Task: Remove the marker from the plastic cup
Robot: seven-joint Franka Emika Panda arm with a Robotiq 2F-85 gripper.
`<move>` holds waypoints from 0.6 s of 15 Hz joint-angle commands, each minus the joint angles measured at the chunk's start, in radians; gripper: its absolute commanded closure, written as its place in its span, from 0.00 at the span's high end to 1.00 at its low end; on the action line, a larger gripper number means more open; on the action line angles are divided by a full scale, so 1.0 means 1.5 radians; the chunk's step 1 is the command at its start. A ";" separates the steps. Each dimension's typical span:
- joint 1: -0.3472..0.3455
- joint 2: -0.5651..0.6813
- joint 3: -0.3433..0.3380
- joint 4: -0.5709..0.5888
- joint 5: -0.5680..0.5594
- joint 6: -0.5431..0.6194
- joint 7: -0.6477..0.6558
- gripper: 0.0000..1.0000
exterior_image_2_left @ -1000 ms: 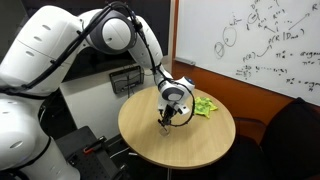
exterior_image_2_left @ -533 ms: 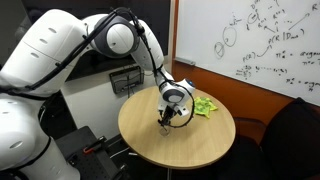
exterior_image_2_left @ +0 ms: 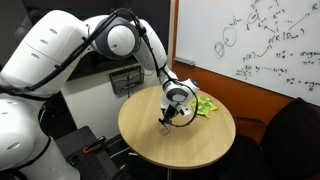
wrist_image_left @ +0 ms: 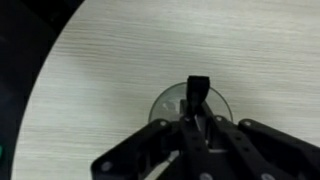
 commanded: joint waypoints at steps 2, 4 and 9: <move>-0.006 -0.056 -0.002 -0.012 0.008 -0.062 0.005 0.03; -0.010 -0.105 0.006 -0.030 0.012 -0.096 -0.019 0.03; 0.051 -0.234 -0.027 -0.095 -0.053 -0.035 0.032 0.03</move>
